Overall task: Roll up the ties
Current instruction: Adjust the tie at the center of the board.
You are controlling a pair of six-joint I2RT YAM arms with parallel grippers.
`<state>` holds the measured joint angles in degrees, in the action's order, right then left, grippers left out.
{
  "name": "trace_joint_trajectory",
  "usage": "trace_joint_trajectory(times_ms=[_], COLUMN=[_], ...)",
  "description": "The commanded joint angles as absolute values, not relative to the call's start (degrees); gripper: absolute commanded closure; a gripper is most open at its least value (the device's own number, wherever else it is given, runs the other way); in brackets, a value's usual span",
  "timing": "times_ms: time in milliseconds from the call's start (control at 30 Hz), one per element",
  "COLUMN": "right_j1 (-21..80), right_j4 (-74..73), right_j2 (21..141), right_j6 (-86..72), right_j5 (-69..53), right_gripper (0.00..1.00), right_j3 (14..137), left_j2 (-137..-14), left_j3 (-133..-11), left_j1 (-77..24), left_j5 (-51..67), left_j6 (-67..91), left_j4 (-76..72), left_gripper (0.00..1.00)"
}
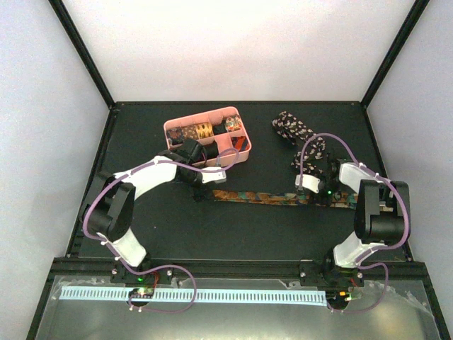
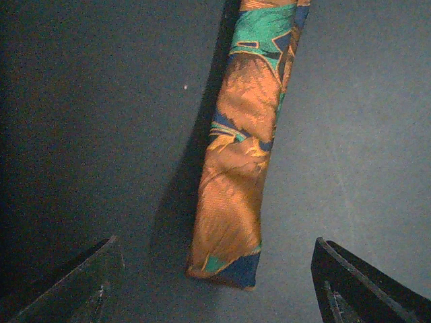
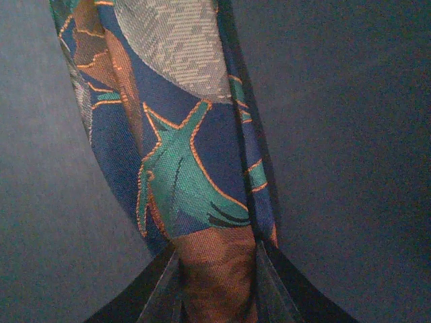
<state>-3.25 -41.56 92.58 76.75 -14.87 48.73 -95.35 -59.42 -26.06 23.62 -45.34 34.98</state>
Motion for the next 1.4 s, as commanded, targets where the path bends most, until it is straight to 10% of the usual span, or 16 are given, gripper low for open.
trace_joint_trajectory(times_ms=[0,300,700,900,1000,1167,1367], right_j1=[-7.7,-17.9,-19.1,-19.1,-19.1,-16.7,-15.0], right_j4=[-44.9,-45.0,-58.5,-38.8,-34.4,-55.0,-42.9], right_j2=[93.0,93.1,78.7,75.1,78.4,89.4,88.6], right_j6=[83.3,89.1,78.0,42.3,30.8,38.1,19.0], right_j5=[-5.5,-1.2,-30.0,-50.6,-60.9,-75.1,-74.7], right_gripper=[0.72,0.66,0.00,0.00,0.00,0.00,0.00], right_j3=[46.3,47.2,65.3,65.7,66.1,75.0,64.4], left_j2=[-91.7,-91.0,-80.3,-84.2,-92.8,-98.8,-104.9], left_j3=[-57.4,-56.3,-57.5,-56.5,-68.4,-69.2,-70.1], left_j1=[-27.9,-36.0,-32.8,-28.6,-28.9,-33.6,-38.0], left_j5=[29.0,24.9,29.7,49.4,53.0,40.5,30.5], left_j6=[-42.7,-36.5,-24.6,-17.5,-28.6,-33.5,-37.0], left_j4=[30.6,21.8,14.6,0.9,18.7,22.8,28.3], left_gripper=[0.18,0.14,0.01,0.01,0.01,0.01,0.01])
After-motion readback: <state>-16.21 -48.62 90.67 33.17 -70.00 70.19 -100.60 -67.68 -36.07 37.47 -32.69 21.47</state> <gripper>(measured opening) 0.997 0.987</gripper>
